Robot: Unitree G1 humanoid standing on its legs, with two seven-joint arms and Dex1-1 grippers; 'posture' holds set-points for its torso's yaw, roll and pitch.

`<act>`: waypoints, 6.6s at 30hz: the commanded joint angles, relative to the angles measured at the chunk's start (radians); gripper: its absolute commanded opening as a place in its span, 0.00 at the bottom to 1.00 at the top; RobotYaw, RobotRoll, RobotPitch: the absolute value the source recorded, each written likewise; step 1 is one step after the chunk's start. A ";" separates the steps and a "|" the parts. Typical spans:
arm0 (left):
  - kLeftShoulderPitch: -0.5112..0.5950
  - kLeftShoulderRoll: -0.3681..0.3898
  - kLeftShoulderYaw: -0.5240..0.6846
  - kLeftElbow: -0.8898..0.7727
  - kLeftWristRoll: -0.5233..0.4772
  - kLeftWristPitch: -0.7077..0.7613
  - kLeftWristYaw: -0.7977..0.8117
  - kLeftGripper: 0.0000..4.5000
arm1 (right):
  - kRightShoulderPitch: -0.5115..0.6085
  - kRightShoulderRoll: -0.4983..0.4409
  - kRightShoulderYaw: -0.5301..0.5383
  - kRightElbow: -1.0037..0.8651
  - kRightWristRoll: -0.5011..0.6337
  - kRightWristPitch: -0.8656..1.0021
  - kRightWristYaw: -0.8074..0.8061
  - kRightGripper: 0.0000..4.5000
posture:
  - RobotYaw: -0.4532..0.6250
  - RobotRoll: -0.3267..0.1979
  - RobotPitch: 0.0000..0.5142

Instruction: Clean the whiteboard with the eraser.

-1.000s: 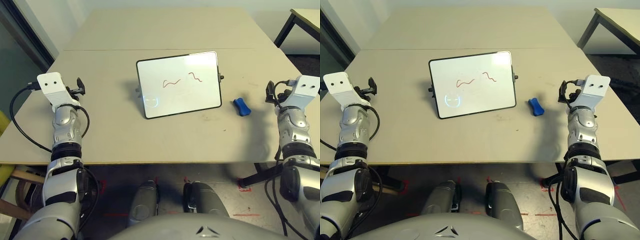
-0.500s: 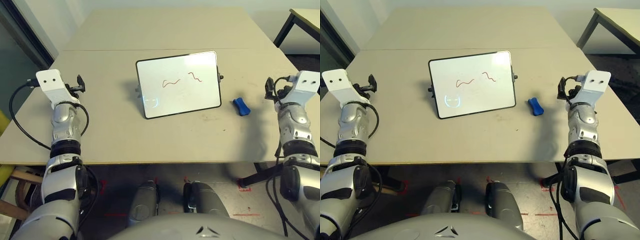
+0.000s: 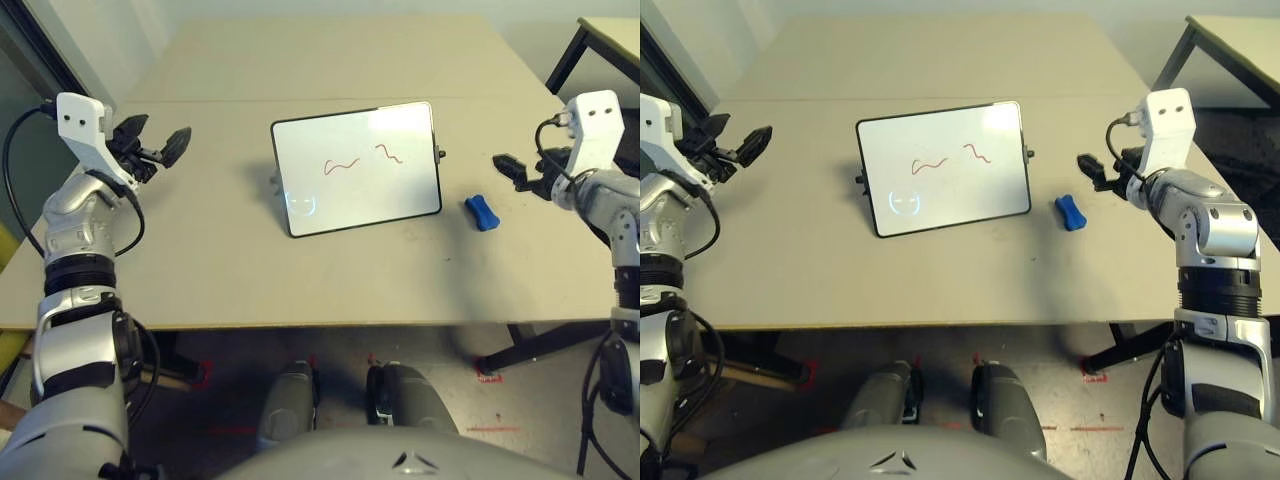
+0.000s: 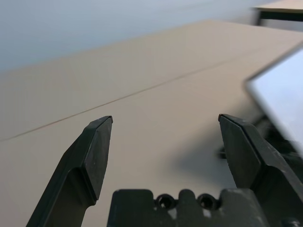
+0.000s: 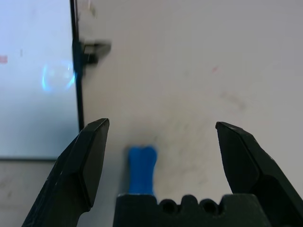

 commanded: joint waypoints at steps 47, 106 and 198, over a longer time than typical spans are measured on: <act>0.166 0.035 -0.118 -0.406 -0.107 0.328 -0.238 1.00 | -0.106 0.037 0.432 -0.084 -0.351 -0.283 0.145 0.02 | 0.61 0.62 0.14; 0.141 -0.005 -0.146 -0.429 -0.100 0.320 -0.230 1.00 | -0.196 0.050 0.551 0.161 -0.690 -0.501 0.301 0.02 | 0.61 0.62 0.16; 0.209 0.000 -0.113 -0.512 -0.134 0.347 -0.173 1.00 | -0.478 0.345 0.555 0.483 -0.729 -0.646 0.292 0.00 | 0.68 0.62 0.16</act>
